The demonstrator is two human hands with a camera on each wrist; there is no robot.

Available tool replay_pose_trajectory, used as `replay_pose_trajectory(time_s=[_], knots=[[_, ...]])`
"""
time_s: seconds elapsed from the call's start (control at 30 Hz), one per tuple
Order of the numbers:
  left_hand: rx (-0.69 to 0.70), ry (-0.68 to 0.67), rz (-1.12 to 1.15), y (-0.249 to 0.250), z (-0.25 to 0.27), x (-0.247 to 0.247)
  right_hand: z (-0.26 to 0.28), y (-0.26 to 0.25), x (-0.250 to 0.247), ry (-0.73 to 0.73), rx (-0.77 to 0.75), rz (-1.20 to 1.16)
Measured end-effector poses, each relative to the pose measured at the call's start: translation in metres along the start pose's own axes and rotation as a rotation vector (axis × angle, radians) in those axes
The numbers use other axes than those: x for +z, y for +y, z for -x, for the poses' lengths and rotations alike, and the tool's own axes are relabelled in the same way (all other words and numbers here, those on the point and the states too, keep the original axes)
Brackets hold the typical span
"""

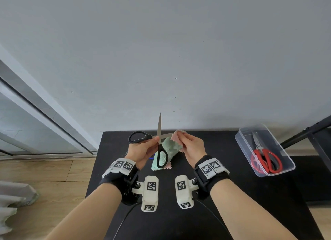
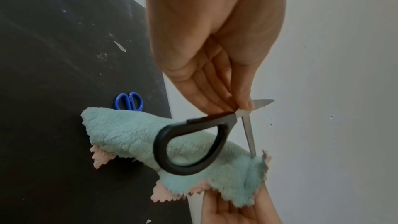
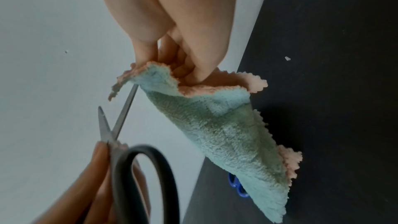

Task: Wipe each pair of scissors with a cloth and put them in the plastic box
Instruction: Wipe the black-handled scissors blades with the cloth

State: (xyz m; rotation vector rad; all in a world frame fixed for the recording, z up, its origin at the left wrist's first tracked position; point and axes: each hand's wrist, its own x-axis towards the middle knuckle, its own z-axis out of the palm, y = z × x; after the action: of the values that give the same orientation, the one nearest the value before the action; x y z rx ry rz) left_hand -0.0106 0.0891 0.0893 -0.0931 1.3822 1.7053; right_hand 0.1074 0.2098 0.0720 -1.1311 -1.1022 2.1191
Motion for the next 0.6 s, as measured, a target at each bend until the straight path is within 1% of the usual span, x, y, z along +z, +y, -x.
replay_pose_trajectory(time_s=[0.13, 0.17, 0.23, 0.3, 0.37, 0.43, 0.53, 0.6], knots=[[-0.01, 0.009, 0.077, 0.004, -0.001, -0.009, -0.007, -0.017, -0.014, 0.083, -0.011, -0.074], [-0.011, 0.014, 0.108, 0.006, -0.002, -0.011, -0.007, -0.022, -0.017, 0.071, -0.03, -0.06], [-0.014, 0.011, 0.154, 0.007, -0.002, -0.013, -0.004, -0.028, -0.018, -0.002, -0.057, 0.016], [-0.017, 0.001, 0.158, 0.007, -0.003, -0.009, 0.005, -0.026, -0.009, -0.094, -0.039, 0.074], [-0.026, -0.012, 0.151, 0.007, -0.003, -0.003, 0.011, -0.019, 0.002, -0.128, 0.004, 0.09], [-0.029, -0.033, 0.144, 0.006, -0.003, 0.002, 0.015, -0.012, 0.012, -0.152, 0.044, 0.072], [-0.028, -0.052, 0.098, 0.004, -0.001, 0.006, 0.018, -0.006, 0.022, -0.183, 0.091, -0.024], [-0.025, -0.066, 0.071, 0.001, 0.0, 0.006, 0.019, -0.006, 0.025, -0.183, 0.102, -0.017]])
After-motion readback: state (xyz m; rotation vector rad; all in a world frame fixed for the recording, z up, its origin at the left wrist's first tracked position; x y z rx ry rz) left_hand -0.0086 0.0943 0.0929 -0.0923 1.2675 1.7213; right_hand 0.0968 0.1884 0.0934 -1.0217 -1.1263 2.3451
